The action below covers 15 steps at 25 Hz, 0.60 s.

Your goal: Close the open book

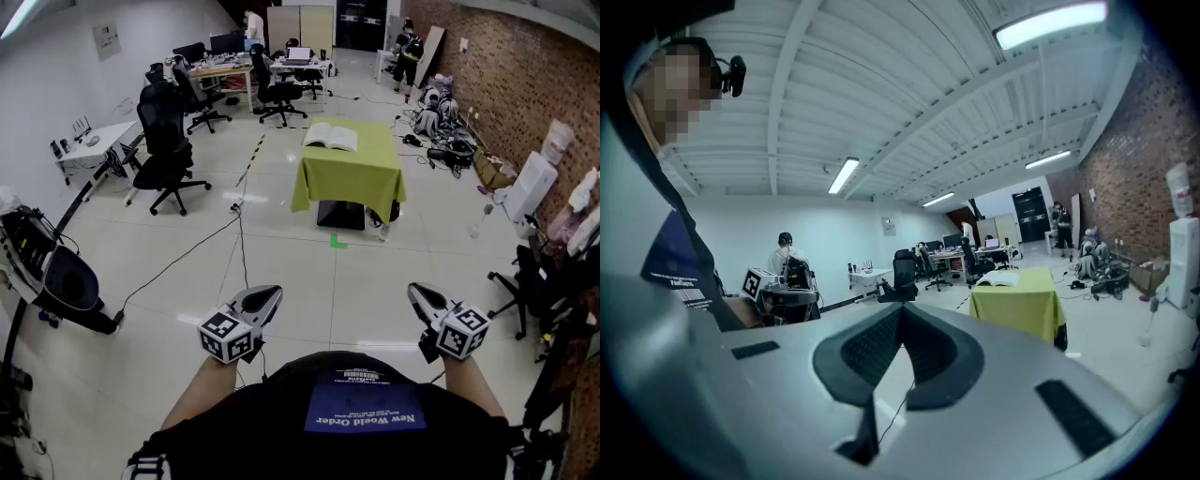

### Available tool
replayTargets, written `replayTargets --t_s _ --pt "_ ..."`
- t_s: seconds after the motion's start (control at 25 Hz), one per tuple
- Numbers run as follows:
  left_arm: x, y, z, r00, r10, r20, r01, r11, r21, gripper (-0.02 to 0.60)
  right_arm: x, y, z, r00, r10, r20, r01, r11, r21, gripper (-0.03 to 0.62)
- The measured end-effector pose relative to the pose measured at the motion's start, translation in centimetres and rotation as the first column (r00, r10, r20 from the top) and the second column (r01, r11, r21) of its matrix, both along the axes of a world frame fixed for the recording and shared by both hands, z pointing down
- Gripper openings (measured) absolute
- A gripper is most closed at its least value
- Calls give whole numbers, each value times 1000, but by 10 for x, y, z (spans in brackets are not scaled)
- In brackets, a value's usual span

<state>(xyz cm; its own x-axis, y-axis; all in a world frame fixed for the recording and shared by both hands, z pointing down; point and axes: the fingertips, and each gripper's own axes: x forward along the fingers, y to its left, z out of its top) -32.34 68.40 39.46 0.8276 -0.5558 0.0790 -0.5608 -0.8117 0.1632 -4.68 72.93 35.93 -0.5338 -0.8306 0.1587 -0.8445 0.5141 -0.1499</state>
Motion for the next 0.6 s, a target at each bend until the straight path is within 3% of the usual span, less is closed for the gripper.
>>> replayTargets --t_s 0.6 --pt "-41 -18 -3 998 56 -11 -56 998 -7 -5 -40 -9 0 998 53 19 -53 999 -2 -15"
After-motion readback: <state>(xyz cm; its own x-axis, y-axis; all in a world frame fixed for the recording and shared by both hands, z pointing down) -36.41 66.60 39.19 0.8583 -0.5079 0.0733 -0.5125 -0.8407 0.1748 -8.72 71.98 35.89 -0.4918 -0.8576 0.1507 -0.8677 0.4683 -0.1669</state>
